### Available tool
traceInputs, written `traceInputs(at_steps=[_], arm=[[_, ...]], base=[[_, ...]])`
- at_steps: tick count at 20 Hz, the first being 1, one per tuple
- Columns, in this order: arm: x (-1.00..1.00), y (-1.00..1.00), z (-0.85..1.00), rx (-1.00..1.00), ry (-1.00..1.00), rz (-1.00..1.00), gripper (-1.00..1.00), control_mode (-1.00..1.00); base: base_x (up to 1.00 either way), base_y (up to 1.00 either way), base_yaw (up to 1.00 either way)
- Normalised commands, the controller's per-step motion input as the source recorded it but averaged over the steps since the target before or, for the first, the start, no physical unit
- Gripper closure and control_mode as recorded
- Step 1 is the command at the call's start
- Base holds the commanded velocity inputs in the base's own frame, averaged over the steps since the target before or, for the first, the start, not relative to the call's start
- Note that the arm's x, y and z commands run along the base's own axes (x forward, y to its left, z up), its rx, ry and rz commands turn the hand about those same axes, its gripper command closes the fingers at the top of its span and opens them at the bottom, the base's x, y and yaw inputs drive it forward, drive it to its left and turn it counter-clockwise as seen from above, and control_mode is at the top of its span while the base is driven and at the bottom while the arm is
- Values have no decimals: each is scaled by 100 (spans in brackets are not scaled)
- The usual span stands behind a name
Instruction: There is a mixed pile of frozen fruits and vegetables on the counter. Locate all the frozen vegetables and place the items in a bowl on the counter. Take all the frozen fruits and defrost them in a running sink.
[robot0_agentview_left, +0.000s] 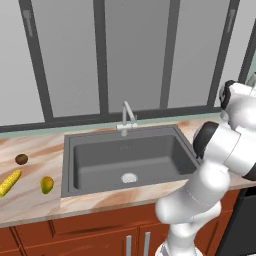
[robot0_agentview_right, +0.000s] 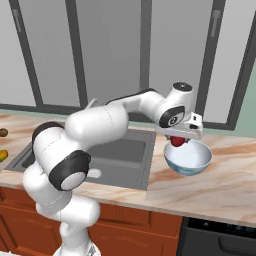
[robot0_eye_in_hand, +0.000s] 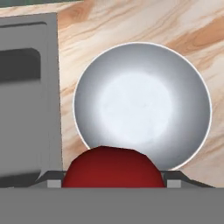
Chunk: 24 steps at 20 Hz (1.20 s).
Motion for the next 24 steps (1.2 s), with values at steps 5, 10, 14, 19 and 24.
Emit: traceInputs(at_steps=[5, 10, 14, 19, 24], arm=[[39, -31, -12, 0, 7, 6, 100, -100], [8, -24, -33, 0, 17, 2, 100, -100], [0, 0, -33, 0, 9, 2, 100, -100], [0, 10, -47, 1, 5, 6, 100, -100], [0, 6, -46, 1, 7, 5, 100, -100]], base=[[0, 0, 0], [0, 0, 0], [0, 0, 0], [0, 0, 0], [0, 0, 0]])
